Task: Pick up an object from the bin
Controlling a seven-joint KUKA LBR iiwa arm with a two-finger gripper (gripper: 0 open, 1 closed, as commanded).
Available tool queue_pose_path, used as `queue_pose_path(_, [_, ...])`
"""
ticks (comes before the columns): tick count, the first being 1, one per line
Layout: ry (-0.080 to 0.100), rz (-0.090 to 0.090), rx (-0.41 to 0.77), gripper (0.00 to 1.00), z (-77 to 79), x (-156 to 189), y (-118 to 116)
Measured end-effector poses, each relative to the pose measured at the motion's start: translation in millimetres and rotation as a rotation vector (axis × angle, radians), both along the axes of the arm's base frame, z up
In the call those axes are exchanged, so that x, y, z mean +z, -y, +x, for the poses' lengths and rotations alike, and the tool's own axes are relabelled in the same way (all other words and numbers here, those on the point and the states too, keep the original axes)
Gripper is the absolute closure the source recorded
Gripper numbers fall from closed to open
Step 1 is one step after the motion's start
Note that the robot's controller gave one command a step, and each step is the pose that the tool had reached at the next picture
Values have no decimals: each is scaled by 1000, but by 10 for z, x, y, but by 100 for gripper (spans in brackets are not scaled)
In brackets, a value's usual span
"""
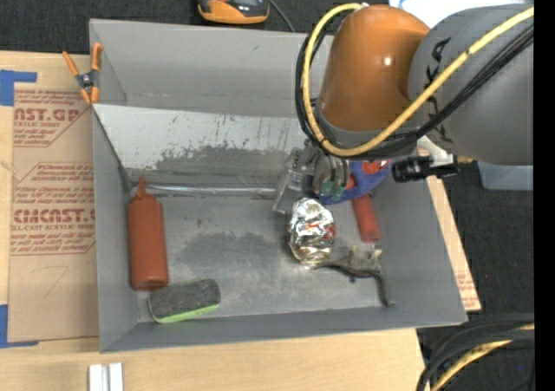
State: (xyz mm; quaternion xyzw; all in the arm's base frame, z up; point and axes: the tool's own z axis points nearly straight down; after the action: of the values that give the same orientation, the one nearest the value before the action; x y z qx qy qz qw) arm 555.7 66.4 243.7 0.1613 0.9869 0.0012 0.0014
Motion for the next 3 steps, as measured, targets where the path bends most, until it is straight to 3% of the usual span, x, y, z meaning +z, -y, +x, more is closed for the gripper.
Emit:
queue_pose_path(1, [3,0,111,100,325,-283,3])
queue_pose_path(2, [2,-2,265,100,-263,-370,281])
queue_pose_path(3, [4,-1,288,100,78,-936,967])
